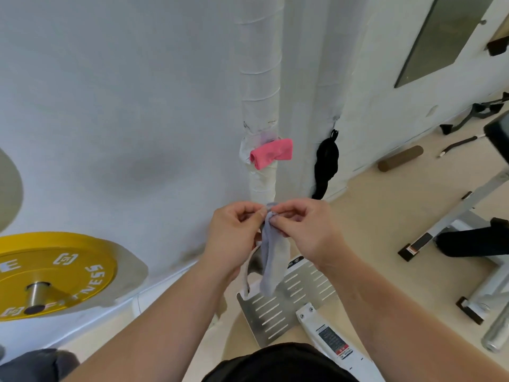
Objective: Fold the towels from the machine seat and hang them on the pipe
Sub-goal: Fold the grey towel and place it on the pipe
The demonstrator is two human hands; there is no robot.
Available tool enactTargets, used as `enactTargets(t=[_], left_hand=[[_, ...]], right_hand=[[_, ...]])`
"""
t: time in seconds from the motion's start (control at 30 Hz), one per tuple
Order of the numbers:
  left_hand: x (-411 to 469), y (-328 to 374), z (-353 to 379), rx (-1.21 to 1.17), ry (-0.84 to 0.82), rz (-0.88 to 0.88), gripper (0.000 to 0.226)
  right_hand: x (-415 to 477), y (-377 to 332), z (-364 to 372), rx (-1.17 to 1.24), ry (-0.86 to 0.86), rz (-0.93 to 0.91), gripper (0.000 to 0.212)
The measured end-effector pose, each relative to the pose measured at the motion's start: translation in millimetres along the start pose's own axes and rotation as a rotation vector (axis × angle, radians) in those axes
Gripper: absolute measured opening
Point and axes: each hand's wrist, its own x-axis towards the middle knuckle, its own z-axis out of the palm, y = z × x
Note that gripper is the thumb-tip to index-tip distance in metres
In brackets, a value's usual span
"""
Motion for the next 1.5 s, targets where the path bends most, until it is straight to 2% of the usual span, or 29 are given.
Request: enactTargets(t=[0.13, 0.3, 0.37, 0.47, 0.57, 0.6, 0.73, 0.8, 0.9, 1.0, 1.1, 1.17, 1.27, 1.33, 1.4, 1.5], left_hand=[[0.5, 1.9, 32.2, 0.011, 0.049, -0.015, 0.012], [0.7, 2.3, 55.0, -0.008, 0.003, 0.02, 0.005], [-0.4, 3.9, 60.9, -0.011, 0.0, 0.027, 0.014], [3.4, 4.0, 66.7, 0.026, 0.013, 0.044, 0.012], [10.1, 1.5, 66.6, 0.051, 0.045, 0.055, 0.012], [12.3, 0.7, 64.8, 0.05, 0.064, 0.054, 0.014], [18.8, -3.7, 44.8, 0.081, 0.156, 0.042, 0.02], [19.1, -7.8, 36.2, 0.123, 0.144, 0.027, 0.019], [20.2, -11.1, 33.4, 0.118, 0.181, 0.018, 0.017], [26.1, -10.2, 34.0, 0.048, 0.212, 0.004, 0.015], [30.2, -8.7, 34.5, -0.006, 0.185, 0.003, 0.017], [31.0, -7.4, 35.3, -0.046, 0.175, 0.006, 0.019], [30.1, -5.3, 38.7, -0.093, 0.155, 0.007, 0.019], [29.1, -4.0, 40.5, -0.132, 0.119, 0.005, 0.017], [28.1, -2.1, 39.3, -0.153, 0.099, 0.006, 0.017], [27.5, 1.6, 33.1, -0.126, 0.102, 0.015, 0.016]], right_hand=[[5.7, 5.9, -34.1, -0.24, 0.001, -0.204, 0.02], [17.2, 13.8, -61.5, -0.326, -0.007, -0.26, 0.021], [24.5, 18.6, -70.3, -0.347, -0.009, -0.316, 0.021], [37.2, 31.2, -80.6, -0.382, -0.111, -0.343, 0.013], [47.5, 45.5, -88.4, -0.538, -0.246, -0.301, 0.037], [50.5, 48.9, -92.4, -0.617, -0.265, -0.302, 0.039], [65.2, 60.8, -113.9, -0.933, -0.35, -0.331, 0.022], [71.1, 59.3, -118.4, -0.954, -0.383, -0.388, 0.018], [76.2, 42.8, -121.0, -0.869, -0.299, -0.502, 0.008], [77.3, 12.8, -126.2, -0.62, -0.215, -0.549, 0.007], [75.3, -9.9, -128.3, -0.626, -0.468, -0.504, 0.016], [76.0, -15.5, -130.2, -0.672, -0.532, -0.471, 0.025], [79.4, -15.9, -133.9, -0.597, -0.419, -0.435, 0.036], [78.7, -13.2, -132.8, -0.485, -0.305, -0.407, 0.034], [76.9, -9.7, -130.5, -0.257, -0.219, -0.309, 0.028], [68.5, -6.3, -121.2, 0.081, -0.204, -0.145, 0.038]])
